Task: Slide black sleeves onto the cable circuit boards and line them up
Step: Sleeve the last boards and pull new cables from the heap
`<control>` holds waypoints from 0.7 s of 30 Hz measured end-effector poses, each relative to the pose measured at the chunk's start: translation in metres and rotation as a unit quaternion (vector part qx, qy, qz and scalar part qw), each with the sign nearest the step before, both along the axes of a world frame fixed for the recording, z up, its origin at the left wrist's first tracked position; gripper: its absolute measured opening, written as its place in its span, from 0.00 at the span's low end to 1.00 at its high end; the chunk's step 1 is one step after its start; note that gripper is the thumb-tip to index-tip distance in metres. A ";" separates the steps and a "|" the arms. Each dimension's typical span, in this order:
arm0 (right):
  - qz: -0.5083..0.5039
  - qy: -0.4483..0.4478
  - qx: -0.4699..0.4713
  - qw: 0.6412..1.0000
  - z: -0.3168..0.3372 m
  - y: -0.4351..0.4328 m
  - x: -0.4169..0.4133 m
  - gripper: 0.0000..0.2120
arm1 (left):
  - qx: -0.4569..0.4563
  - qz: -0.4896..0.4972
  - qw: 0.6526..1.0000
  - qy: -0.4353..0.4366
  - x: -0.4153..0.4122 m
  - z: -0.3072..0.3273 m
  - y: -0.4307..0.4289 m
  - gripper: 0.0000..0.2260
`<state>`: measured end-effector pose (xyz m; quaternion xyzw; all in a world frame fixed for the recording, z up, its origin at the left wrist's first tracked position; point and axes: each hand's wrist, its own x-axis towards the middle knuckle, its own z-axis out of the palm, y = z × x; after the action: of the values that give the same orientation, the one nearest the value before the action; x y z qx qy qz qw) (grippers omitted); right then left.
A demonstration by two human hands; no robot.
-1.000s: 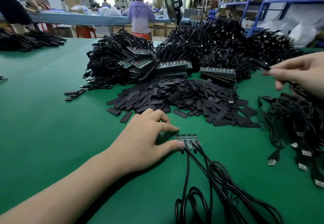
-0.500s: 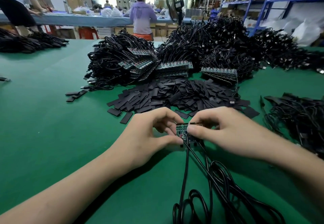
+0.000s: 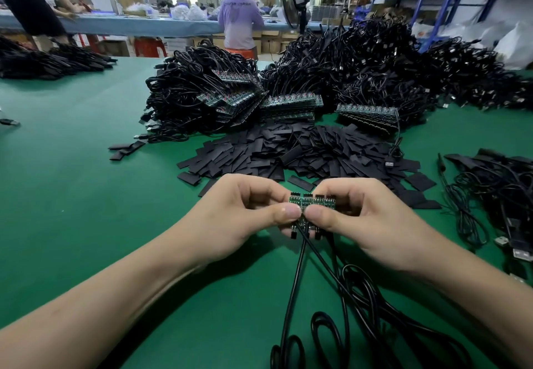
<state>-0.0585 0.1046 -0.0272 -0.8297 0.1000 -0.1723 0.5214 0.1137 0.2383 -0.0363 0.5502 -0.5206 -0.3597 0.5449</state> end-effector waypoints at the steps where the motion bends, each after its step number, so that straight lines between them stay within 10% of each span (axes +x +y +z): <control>1: 0.008 -0.004 0.012 1.000 0.000 0.000 0.000 0.06 | -0.001 -0.008 1.000 0.007 0.000 0.000 0.000 0.05; 5: -0.032 0.013 0.036 0.999 -0.002 -0.006 -0.001 0.09 | -0.028 0.002 0.998 0.052 0.003 0.001 -0.001 0.03; 11: -0.181 0.025 -0.226 0.957 -0.006 0.000 -0.004 0.14 | -0.116 0.062 0.991 0.019 0.002 0.002 0.000 0.04; 21: 0.039 -0.044 0.174 0.983 0.010 0.020 -0.007 0.10 | -0.105 0.257 0.942 -0.187 0.019 0.003 0.000 0.08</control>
<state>-0.0656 0.1242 -0.0174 -0.7213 0.0728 -0.1681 0.6680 0.1327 0.2379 -0.0337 0.6624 -0.4889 -0.0415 0.5661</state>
